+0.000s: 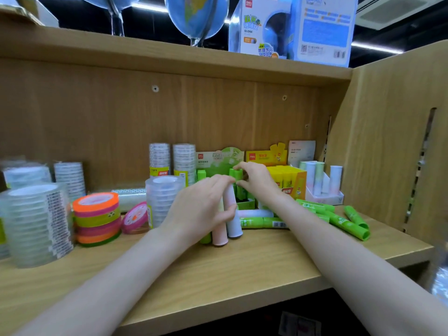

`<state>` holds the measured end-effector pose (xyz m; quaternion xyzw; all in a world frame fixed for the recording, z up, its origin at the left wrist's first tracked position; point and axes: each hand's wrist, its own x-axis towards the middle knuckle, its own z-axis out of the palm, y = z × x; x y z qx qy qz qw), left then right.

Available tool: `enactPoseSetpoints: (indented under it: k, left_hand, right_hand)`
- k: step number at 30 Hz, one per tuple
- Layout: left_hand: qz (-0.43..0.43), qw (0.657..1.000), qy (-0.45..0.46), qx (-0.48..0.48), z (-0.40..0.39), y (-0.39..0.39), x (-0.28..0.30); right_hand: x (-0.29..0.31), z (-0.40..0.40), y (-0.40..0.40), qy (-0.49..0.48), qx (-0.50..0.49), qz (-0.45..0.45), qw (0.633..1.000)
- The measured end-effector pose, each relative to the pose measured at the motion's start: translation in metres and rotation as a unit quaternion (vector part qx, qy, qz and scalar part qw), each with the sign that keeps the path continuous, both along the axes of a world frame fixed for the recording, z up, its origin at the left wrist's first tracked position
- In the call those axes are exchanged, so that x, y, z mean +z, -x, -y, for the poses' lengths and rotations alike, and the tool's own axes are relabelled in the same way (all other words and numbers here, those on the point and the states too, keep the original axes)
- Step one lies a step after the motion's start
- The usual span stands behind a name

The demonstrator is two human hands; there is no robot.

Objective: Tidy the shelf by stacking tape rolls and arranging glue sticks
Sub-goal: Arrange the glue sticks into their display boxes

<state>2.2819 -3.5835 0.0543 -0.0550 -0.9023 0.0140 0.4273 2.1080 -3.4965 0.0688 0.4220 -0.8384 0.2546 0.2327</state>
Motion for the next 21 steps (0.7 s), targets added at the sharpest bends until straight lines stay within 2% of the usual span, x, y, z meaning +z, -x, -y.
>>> enactPoseSetpoints:
  k: [8, 14, 17, 20, 21]
  left_hand:
    - [0.011, 1.000, -0.003, 0.007, 0.002, 0.001, 0.000]
    - [0.018, 1.000, -0.008, 0.010, 0.002, 0.002, 0.001]
    - [0.021, 1.000, -0.011, 0.010, 0.001, 0.002, 0.000]
    - [0.015, 1.000, -0.010, 0.012, 0.001, 0.001, 0.000]
    - [0.014, 1.000, -0.009, 0.012, 0.001, 0.001, 0.001]
  right_hand:
    - [0.000, -0.001, 0.003, 0.016, -0.041, -0.047, 0.998]
    - [0.006, 0.000, 0.003, -0.013, -0.100, -0.107, 0.989]
    - [0.004, -0.012, 0.001, -0.024, -0.065, -0.057, 0.996]
    - [0.010, -0.042, -0.015, 0.073, -0.003, -0.039, 0.997]
    - [0.012, -0.053, -0.022, 0.078, 0.024, -0.032, 0.996]
